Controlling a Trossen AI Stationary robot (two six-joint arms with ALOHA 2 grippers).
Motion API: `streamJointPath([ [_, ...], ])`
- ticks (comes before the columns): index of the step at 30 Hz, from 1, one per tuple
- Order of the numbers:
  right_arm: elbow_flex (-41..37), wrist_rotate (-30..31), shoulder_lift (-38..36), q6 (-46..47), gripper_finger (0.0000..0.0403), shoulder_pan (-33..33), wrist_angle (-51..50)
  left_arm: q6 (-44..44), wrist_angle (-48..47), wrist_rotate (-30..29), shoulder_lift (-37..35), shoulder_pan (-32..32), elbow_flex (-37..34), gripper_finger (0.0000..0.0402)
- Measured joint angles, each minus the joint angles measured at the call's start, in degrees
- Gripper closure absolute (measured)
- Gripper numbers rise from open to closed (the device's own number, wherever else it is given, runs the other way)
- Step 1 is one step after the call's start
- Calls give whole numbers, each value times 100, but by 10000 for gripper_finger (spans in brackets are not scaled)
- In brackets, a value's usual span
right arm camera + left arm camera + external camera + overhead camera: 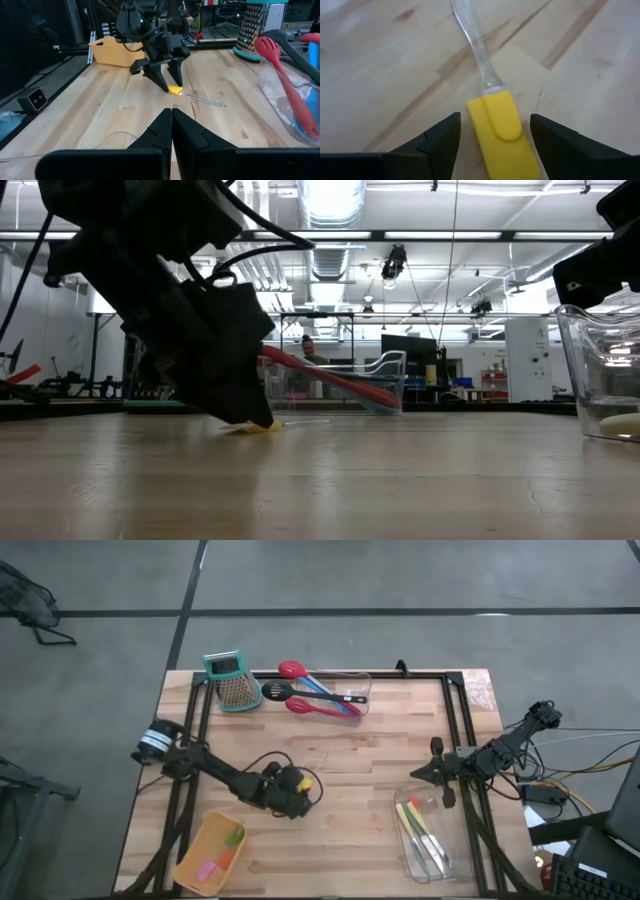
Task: Pick & Place Kitchen Items
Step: Put the yellow spatula into the yellow bin
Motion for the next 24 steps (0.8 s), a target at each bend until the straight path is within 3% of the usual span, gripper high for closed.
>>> streamJointPath([
  [10, 0, 2, 0, 0, 394, -2, 2, 4, -48, 15, 166, 4, 63, 168],
  [24, 0, 0, 0, 0, 394, 0, 2, 162, -174, 133, 69, 17, 70, 311],
])
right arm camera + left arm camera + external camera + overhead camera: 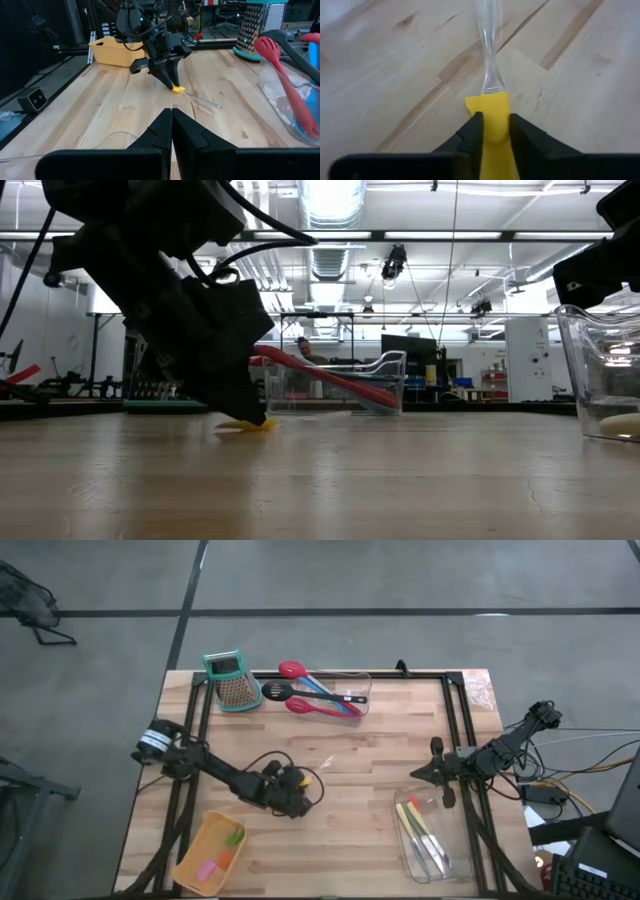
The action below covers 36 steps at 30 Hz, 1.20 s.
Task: Pick & Place Kitchen Items
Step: Put the yellow spatula into the yellow bin
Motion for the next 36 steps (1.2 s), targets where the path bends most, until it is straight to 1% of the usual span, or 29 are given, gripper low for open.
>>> streamJointPath([
  [6, 2, 2, 0, 0, 394, -2, 0, 192, -8, 38, -51, 0, 2, 365],
  [9, 0, 0, 0, 0, 394, 0, 0, 222, -2, 163, -128, 4, 2, 391],
  [11, 0, 1, 0, 0, 394, -1, 0, 274, -40, 230, -189, 6, -8, 397],
  [18, 1, 2, -2, 0, 394, 0, -1, 411, -106, 340, -390, 9, -26, 397],
  [21, 1, 1, 0, 0, 394, -2, 1, 520, -106, 482, -537, 10, -26, 382],
  [23, 1, 0, 0, 1, 394, -1, 2, 816, -182, 610, -667, 15, -26, 364],
  [26, 0, 2, 0, 2, 394, 0, 0, 1310, -490, 864, -911, 15, -26, 332],
  [29, 1, 1, 0, 0, 394, -1, 0, 1627, -828, 901, -1064, 15, -28, 293],
  [31, 1, 2, 0, 0, 394, 0, 0, 1824, -832, 902, -1080, 16, -53, 266],
  [33, 0, 2, 0, 0, 394, -2, 0, 1844, -831, 978, -1040, 52, -63, 242],
  [36, 0, 2, 0, 0, 394, 0, 0, 1889, -843, 1091, -888, 166, -66, 218],
])
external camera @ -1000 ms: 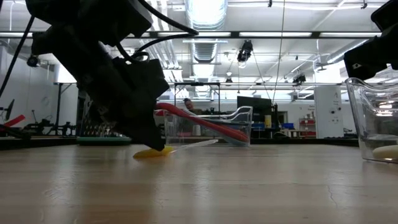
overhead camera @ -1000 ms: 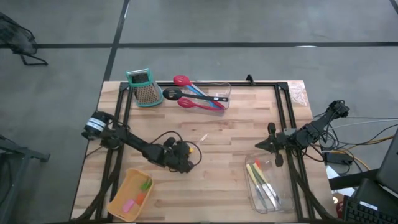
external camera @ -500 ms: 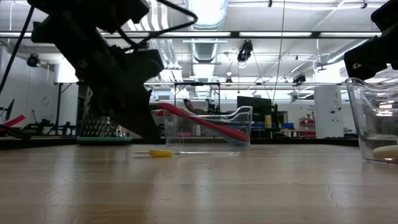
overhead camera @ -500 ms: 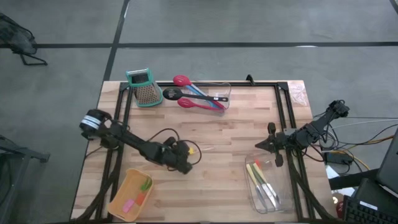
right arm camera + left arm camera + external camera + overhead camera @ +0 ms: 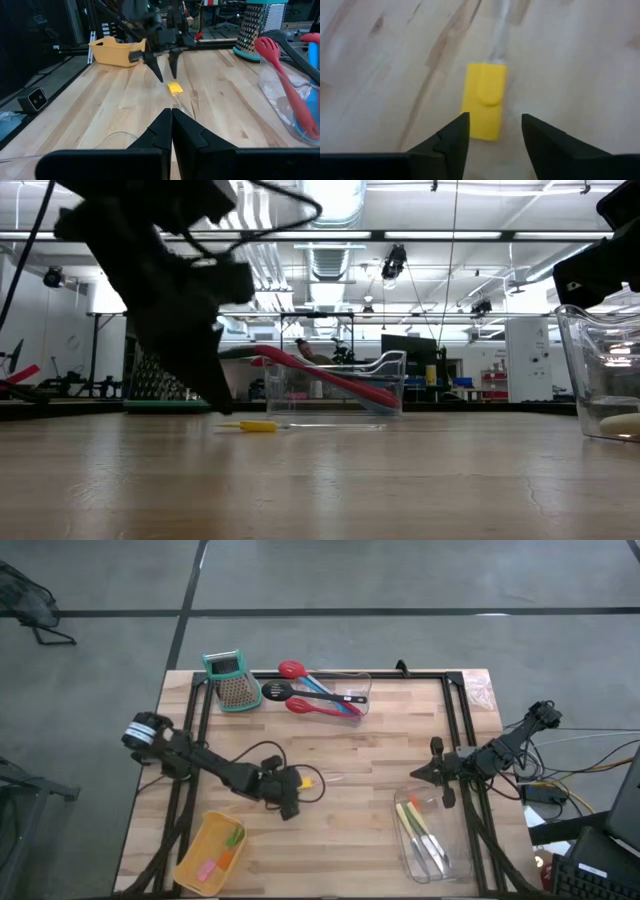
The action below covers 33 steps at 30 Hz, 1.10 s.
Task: Pick & Place Kitchen Items
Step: Put the yellow spatula into the yellow bin
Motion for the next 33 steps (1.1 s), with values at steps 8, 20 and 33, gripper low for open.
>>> streamJointPath([
  [8, 1, -1, 0, 0, 394, -1, 0, 402, -1, -15, 217, 301, -6, 207],
  [20, 1, 0, 0, 0, 394, 0, 0, 1041, 442, 836, 193, 621, -334, 216],
  [33, 1, 0, 0, 0, 394, -1, 0, 1068, 655, 494, 206, 593, -441, 387],
])
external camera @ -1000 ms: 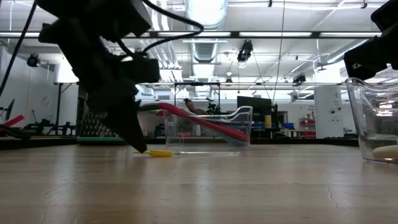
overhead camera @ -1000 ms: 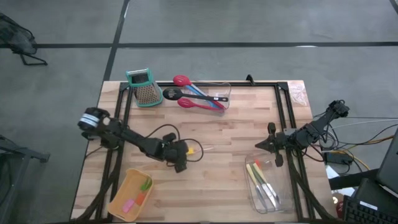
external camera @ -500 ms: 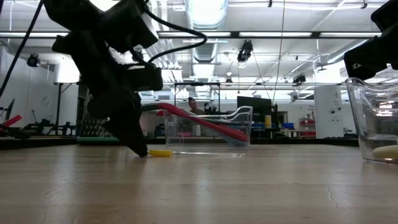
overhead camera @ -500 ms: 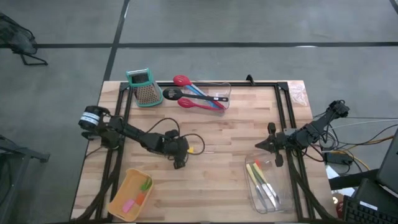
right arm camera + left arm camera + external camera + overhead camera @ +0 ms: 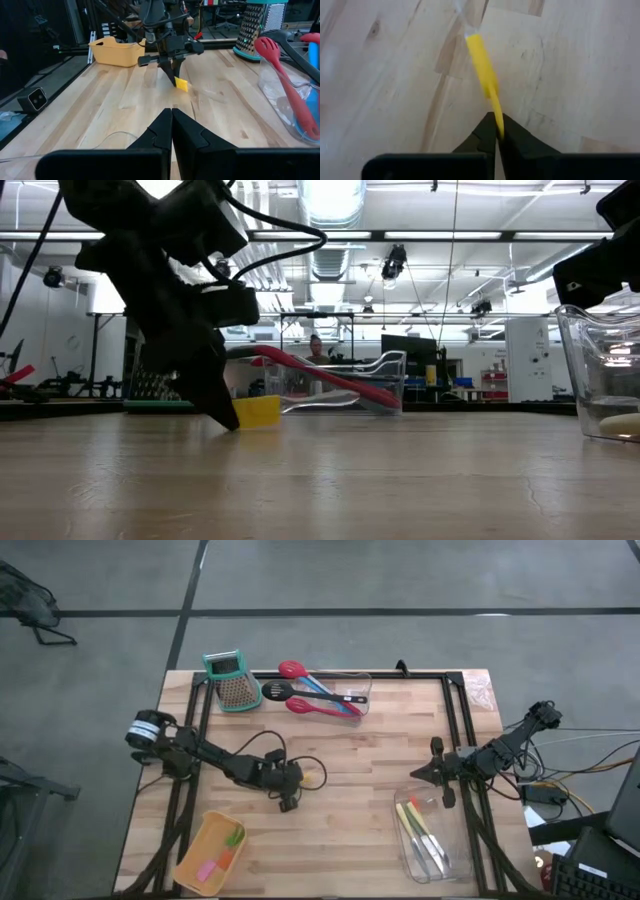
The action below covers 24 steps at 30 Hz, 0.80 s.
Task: Pick & Place Kitchen Items
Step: Put the yellow spatula into the yellow bin
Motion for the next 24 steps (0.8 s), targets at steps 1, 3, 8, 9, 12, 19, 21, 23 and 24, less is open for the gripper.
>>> streamJointPath([
  [1, -1, 0, 0, 0, 394, -1, 0, 16, 4, -4, 0, 0, -2, 391],
  [3, 0, 0, 0, 0, 394, -1, 0, 36, 7, -19, -8, -8, -2, 391],
  [8, -1, 0, 0, 0, 394, 0, 0, 35, -97, 105, -136, -90, -2, 395],
  [9, -1, -2, 0, 0, 394, 0, 0, -11, -240, 202, -194, -124, 16, 395],
  [12, 1, -2, 0, 0, 394, 2, 0, -218, -830, 703, -444, -344, 112, 395],
  [19, -1, 0, 2, 0, 394, 1, 0, -1196, -1487, 1293, -1272, -1186, 325, 397],
  [21, -1, -1, 0, 0, 394, 0, 1, -1602, -1646, 1363, -1542, -1538, 387, 398],
  [23, -1, -1, 0, 0, 394, 0, 0, -2106, -1852, 1431, -1825, -1891, 415, 397],
  [24, 1, -2, -1, 0, 394, 1, 0, -2369, -1947, 1434, -1955, -2078, 417, 396],
])
